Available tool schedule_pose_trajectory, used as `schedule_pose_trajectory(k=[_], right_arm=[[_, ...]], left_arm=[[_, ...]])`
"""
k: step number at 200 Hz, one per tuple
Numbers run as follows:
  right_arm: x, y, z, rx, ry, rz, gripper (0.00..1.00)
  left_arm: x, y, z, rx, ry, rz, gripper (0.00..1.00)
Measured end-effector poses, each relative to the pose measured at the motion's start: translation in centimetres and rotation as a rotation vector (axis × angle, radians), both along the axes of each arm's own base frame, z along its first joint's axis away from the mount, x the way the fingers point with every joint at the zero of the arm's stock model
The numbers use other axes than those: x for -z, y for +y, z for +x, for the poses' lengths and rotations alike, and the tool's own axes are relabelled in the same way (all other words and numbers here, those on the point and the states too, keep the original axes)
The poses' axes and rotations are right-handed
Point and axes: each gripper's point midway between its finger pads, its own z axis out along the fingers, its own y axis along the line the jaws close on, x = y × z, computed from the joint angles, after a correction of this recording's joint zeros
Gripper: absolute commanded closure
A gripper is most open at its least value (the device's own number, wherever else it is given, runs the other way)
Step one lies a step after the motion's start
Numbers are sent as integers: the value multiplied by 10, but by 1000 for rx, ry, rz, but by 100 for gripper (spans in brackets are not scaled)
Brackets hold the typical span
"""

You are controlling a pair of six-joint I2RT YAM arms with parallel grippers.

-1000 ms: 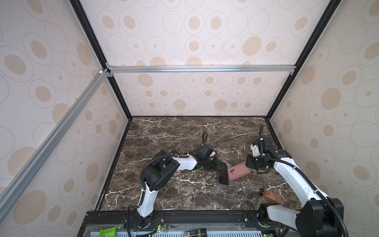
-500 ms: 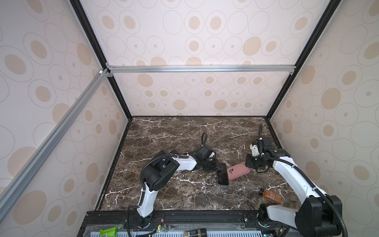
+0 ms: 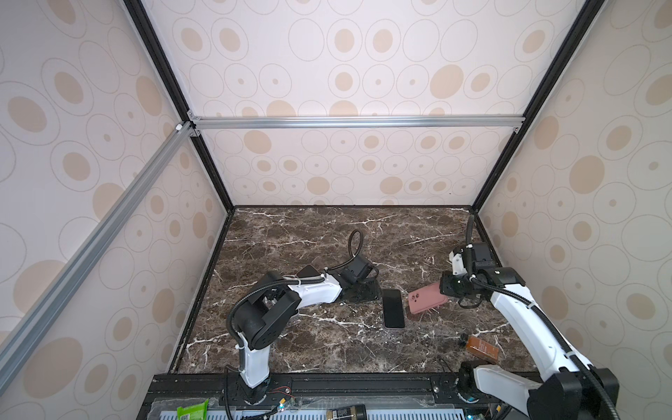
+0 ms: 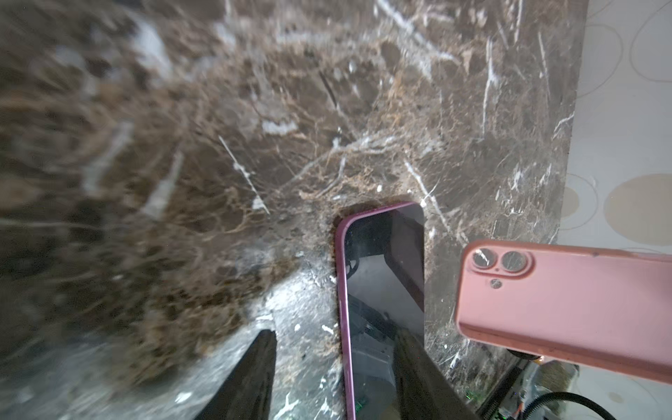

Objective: Take the phone out of the phone case

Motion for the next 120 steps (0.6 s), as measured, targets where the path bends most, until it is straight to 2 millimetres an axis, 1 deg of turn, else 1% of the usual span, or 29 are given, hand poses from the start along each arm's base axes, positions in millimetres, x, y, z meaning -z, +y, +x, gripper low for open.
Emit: schedule_pose_trajectory(k=[14,22,34,57,71,83,93,106,120], right_arm=[[-21,5,4,0,-75,35,100],[-33,8,6,-4,-118,63,100],[-50,15,8,-11,-182,109,100],[-79,25,13,-7,-293,201,100],[-97,32,16,1,-355,272,100],[-113,39,20,5,-414,345,100],[-121,44,21,8,-452,404,100],[-130,49,23,15,-496,477,100],[-133,53,24,26,-522,541,100]], left_arm=[[-25,5,6,0,-74,-8,46],[-43,6,9,3,-120,-28,43],[-70,7,13,7,-184,-65,34],[-129,14,21,-1,-316,-186,17],[-156,21,26,-15,-373,-263,9],[-169,27,28,-25,-401,-318,5],[-173,31,30,-34,-411,-347,3],[-173,31,31,-41,-409,-381,4],[-169,29,28,-40,-390,-416,6]])
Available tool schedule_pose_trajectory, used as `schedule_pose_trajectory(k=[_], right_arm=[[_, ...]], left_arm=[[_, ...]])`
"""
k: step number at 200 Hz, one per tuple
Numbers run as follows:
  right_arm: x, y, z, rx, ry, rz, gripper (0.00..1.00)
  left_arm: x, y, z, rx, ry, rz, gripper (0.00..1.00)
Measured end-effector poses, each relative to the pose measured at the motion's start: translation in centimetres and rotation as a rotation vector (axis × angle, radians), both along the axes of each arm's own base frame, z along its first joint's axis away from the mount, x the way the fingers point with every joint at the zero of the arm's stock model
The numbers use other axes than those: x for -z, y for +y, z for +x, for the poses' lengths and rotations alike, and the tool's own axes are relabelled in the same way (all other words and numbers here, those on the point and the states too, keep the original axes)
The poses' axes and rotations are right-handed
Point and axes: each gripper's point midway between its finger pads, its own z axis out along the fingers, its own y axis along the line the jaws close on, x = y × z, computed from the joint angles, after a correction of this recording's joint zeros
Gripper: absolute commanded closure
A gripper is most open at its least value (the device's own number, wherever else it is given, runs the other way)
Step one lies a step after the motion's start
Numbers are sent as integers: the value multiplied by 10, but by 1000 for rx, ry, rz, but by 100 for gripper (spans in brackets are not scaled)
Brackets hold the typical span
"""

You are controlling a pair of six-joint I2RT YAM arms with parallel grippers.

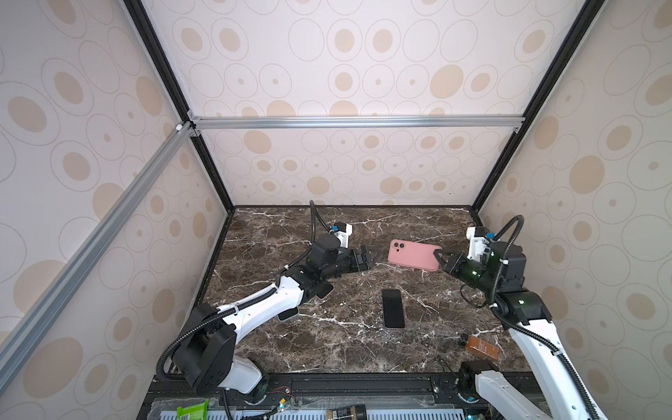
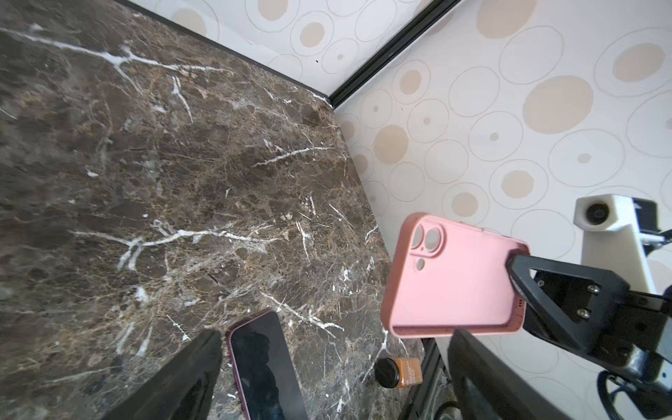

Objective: Take the phone out of the phone case

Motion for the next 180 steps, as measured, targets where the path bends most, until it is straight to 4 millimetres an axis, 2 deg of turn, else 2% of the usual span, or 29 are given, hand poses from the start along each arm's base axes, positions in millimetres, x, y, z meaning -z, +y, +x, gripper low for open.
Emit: schedule_pose_trajectory(k=[25,49,91,119,149,180], right_arm=[[-5,8,2,-10,-29,91,100],[-8,16,2,-28,-39,135,100],[-14,24,3,-40,-61,186,100],[-14,27,3,-41,-65,226,100],[-17,33,3,-51,-75,260,100],[-18,32,4,-35,-82,267,100]], left_arm=[[-1,-7,-5,28,22,-82,9],[-14,-16,-6,66,15,-173,10],[-29,-24,-9,115,-1,-244,27],[-29,-29,-8,132,4,-274,41],[-28,-34,-4,137,7,-297,64],[-37,-35,-2,137,-16,-316,81]])
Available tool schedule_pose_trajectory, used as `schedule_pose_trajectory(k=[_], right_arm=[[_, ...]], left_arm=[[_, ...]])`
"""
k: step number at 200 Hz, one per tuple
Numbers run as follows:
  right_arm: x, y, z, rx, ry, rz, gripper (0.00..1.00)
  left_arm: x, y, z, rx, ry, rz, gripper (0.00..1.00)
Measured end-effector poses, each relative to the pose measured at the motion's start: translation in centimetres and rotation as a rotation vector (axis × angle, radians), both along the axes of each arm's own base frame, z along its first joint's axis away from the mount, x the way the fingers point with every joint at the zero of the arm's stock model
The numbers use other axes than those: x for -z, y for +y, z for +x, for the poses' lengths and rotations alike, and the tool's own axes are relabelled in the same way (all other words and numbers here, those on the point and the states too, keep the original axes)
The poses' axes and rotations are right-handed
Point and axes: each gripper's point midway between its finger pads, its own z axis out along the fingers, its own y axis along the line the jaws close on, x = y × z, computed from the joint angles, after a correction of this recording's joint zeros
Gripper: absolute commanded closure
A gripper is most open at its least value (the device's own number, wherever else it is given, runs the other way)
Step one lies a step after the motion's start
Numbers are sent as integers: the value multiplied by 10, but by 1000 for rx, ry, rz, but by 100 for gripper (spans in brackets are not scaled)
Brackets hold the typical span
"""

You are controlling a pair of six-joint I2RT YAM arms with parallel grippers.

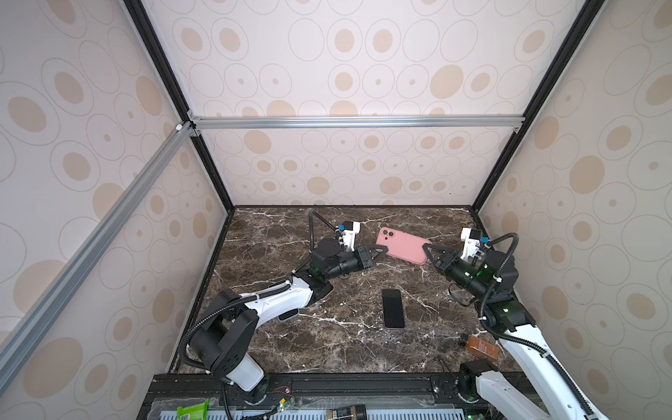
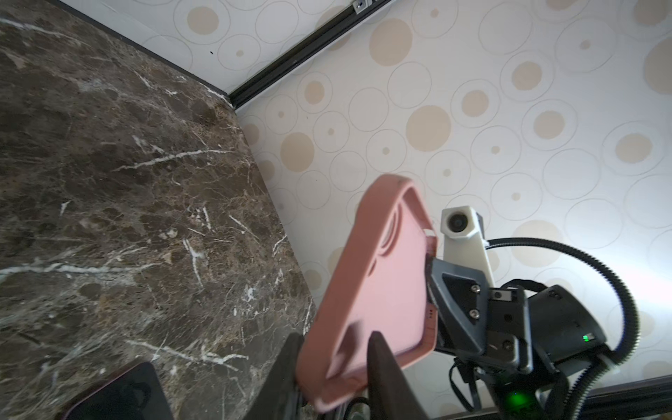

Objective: Take the phone out of the phone case

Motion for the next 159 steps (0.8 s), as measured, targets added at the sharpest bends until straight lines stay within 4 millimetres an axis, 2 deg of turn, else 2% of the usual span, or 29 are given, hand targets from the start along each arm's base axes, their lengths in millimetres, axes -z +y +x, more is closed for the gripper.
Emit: schedule_pose_trajectory(k=[27,49,55,90,119,129,159], right_arm=[[1,-4,1,26,-2,-7,100],[5,-6,1,36,3,-21,93],[7,-6,1,38,4,-28,89],[14,-14,-3,66,2,-111,49],[15,-27,-4,109,-11,-273,43],[10,-29,-4,113,-28,-327,35],[-3,-26,0,44,-74,-502,38]], left_arm=[[-8,0,1,-3,-25,-13,93],[-11,2,0,-10,-42,-10,100],[-12,3,0,-12,-47,-5,100],[-14,9,4,-43,-67,60,100],[-18,14,19,-95,-81,195,100],[-20,15,23,-104,-88,251,100],[-21,16,32,-102,-109,409,100]])
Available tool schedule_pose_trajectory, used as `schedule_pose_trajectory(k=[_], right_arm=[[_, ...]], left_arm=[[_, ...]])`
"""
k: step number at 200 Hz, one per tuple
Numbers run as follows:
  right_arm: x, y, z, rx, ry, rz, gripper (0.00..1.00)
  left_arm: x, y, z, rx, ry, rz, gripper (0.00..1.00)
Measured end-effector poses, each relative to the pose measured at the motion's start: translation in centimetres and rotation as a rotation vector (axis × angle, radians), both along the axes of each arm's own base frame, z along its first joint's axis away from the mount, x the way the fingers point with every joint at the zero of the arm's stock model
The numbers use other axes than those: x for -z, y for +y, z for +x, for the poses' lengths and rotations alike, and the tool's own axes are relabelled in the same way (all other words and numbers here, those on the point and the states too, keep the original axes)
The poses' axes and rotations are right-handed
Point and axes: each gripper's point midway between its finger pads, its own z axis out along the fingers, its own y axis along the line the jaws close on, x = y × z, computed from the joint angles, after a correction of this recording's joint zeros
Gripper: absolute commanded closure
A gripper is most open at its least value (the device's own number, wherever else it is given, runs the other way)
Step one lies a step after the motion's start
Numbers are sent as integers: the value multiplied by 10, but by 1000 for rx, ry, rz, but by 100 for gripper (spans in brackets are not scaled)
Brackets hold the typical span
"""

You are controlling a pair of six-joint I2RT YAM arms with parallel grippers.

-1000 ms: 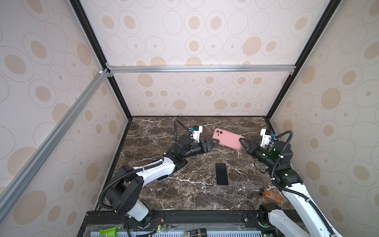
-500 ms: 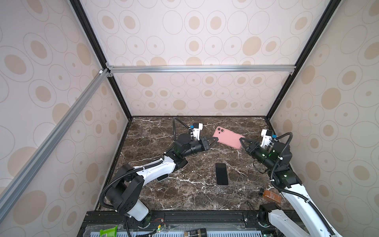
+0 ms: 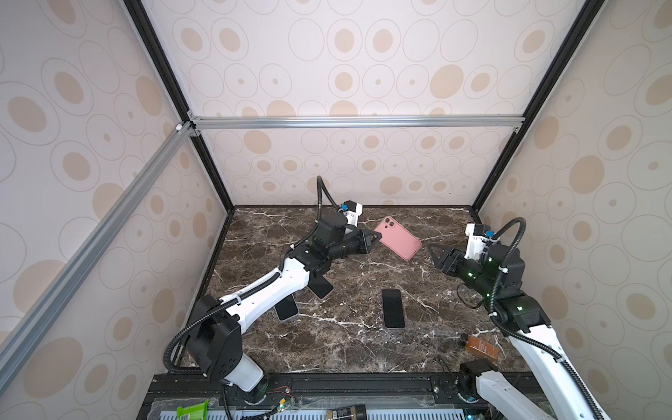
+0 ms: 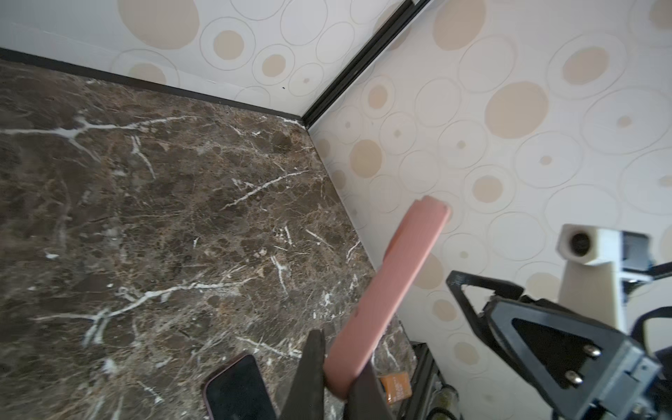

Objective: Take the phone out of the phone case

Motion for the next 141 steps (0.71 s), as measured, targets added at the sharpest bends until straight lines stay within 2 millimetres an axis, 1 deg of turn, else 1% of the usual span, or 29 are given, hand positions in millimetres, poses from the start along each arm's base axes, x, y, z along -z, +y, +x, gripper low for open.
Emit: schedule_pose_trajectory(k=[13,22,37,64,78,90,106,126,141], right_arm=[[-4,9,3,-78,1,-68,41],[-6,16,5,-125,5,-111,42],[-2,29,6,-201,13,-205,44],[19,66,-5,-344,18,-422,46],[31,77,-8,-390,24,-516,47],[42,79,-8,-406,36,-582,49],[54,80,-5,-424,49,-647,53],[60,80,-2,-429,58,-682,55],[61,80,0,-437,65,-692,55]], left_arm=[[8,2,1,5,9,67,100],[16,4,0,11,25,117,100],[33,7,-1,24,54,191,100],[54,11,-6,50,98,276,100],[60,12,-9,64,110,297,100],[61,12,-11,78,114,304,100],[60,10,-14,98,108,303,100],[59,8,-16,121,100,302,100],[59,8,-18,136,95,304,100]])
